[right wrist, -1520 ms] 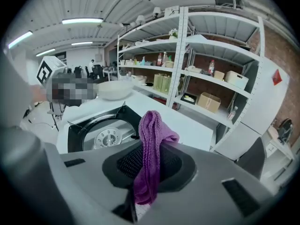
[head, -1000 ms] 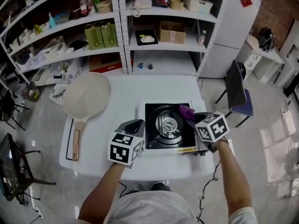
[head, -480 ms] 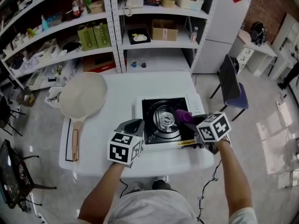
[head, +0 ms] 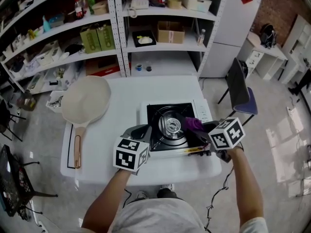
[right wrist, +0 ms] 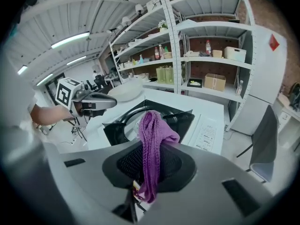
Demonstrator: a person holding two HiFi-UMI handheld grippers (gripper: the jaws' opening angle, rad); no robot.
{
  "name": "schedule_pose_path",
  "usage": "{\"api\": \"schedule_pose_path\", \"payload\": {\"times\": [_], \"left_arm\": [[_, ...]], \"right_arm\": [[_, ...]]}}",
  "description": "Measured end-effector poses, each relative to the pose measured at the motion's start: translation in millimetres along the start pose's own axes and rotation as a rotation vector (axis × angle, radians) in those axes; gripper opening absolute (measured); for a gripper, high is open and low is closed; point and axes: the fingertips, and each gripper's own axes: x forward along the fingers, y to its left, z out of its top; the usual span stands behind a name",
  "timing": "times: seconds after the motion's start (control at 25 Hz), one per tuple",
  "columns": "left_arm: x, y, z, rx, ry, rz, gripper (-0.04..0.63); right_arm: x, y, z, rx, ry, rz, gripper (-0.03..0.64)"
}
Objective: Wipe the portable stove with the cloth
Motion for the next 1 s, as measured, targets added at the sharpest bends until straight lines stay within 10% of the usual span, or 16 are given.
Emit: {"api": "schedule_pose_path", "payload": {"times": [1.0], "left_arm": [[9.9,45.7,6.7,-0.062,-0.006,0.178,0.005]], "right_arm": [[25.8,-67.3,153.1,-0.234,-0.095,0.009,0.061]]}}
